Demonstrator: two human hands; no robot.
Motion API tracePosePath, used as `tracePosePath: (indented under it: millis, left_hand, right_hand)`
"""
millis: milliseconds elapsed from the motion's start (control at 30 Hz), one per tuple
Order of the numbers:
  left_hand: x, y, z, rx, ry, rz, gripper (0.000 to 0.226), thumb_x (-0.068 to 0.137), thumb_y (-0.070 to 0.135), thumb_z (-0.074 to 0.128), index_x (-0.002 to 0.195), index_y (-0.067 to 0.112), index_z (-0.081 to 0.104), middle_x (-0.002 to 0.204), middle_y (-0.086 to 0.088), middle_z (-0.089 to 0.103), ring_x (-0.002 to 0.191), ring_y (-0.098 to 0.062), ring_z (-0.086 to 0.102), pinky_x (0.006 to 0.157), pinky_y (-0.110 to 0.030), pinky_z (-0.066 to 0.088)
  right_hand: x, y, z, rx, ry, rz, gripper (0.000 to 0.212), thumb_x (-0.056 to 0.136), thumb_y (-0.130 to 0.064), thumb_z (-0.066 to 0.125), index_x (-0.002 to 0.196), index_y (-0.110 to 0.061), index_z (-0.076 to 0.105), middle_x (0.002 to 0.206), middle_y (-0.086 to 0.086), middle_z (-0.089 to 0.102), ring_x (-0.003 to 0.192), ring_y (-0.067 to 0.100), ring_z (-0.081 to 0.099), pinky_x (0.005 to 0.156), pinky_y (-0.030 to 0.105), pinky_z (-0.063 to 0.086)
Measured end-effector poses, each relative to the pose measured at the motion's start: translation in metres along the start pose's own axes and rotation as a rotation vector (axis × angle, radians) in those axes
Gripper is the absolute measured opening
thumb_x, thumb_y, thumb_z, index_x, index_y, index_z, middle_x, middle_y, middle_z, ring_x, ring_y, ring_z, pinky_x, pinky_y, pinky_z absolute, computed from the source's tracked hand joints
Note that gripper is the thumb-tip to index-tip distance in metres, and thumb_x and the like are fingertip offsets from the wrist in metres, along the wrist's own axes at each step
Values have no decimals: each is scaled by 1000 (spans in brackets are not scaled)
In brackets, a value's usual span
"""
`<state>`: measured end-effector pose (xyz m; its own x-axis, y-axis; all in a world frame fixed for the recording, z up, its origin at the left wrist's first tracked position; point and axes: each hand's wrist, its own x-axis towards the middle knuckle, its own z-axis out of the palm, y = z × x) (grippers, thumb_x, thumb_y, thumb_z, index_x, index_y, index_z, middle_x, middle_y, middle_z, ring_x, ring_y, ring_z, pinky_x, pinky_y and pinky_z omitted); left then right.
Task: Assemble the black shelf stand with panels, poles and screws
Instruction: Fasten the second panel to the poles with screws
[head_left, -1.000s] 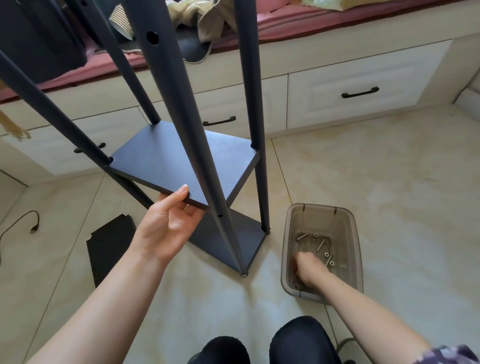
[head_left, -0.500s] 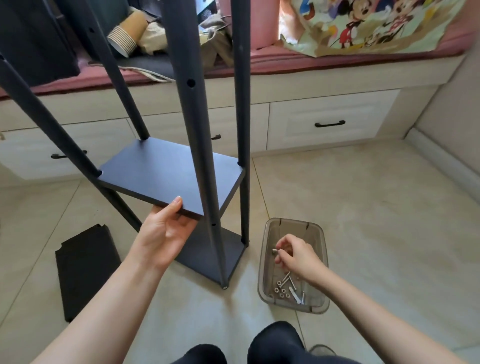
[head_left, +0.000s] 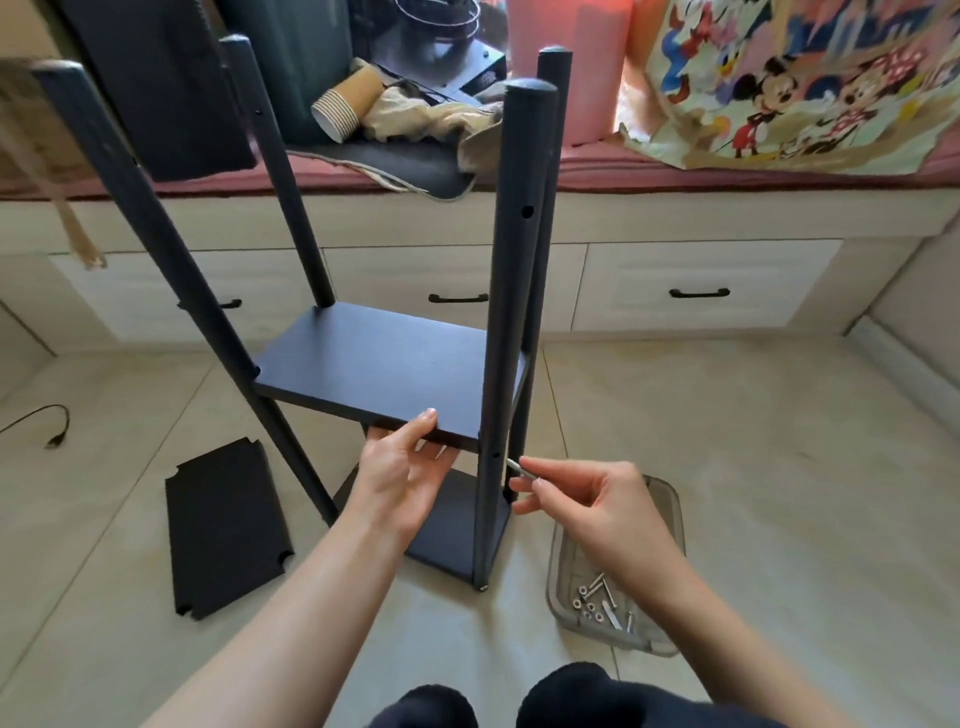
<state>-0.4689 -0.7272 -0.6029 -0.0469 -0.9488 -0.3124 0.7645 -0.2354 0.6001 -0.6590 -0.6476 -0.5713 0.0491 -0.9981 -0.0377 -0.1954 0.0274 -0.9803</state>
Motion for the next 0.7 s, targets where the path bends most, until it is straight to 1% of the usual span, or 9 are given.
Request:
tracePosePath:
  millis: [67,100,167,200,267,300,367,533,700]
  left_hand:
    - [1,1,-3,18,3,-1,79,75,4,70,147,-4,41,125,-19,59,108,-30,68,78,-36,60]
    - [2,1,-4,21,1,1,75,74,4,71,144,-5,44,123,-20,60,108,-30,68,78,-35,60]
    - [4,1,-3,28,2,5,66,72,4,72,134,2,50,114,-17,63,100,-26,71,77,-34,60]
    - [5,1,-4,29,1,5,65,71,4,72,133,5,50,113,-16,63,98,-26,71,77,-33,60]
    - [8,1,-7,36,-14,0,68,74,3,74,137,0,49,124,-20,60,108,-29,68,80,-34,60]
    - [9,1,-8,40,-29,-1,74,76,1,75,143,-5,44,132,-23,58,115,-32,65,82,-35,59]
    - [11,1,-10,26,-61,3,78,79,1,73,148,-6,37,143,-26,52,121,-35,62,84,-36,59]
    - [11,-3,-6,-10,-47,23,77,75,3,68,146,-7,41,124,-20,60,105,-30,68,77,-36,60]
    - [11,-1,-5,-6,-42,35,74,75,2,68,144,-6,43,125,-20,58,101,-30,69,75,-37,60]
  right_hand:
    - [0,4,2,-20,-12,1,24,93,-4,63,114,-14,72,93,-2,78,84,8,74,79,14,53]
    - [1,5,2,-33,-16,-1,25,93,-5,64,115,-13,71,93,-3,78,85,7,74,80,14,53]
    - [1,6,4,-47,-15,-10,26,93,-5,64,116,-12,71,93,-4,78,87,6,74,79,12,52]
    - [2,7,5,-50,-12,-22,26,93,-5,64,117,-13,71,94,-4,77,87,5,73,79,12,51]
    - [3,8,7,-59,-9,-53,27,93,-6,64,117,-13,71,95,-5,77,89,5,73,79,11,51]
    - [3,9,8,-60,-5,-66,27,92,-5,65,117,-14,71,94,-5,77,89,5,73,79,11,50]
    - [5,12,9,-63,15,-90,27,92,-4,65,117,-13,71,94,-4,77,89,5,73,80,11,50]
    - [8,19,12,-109,50,-139,29,91,-1,65,117,-14,71,93,-7,77,88,4,73,87,16,52]
    - [8,25,17,-99,96,-165,31,89,2,68,115,-15,72,95,-7,77,87,4,73,84,15,53]
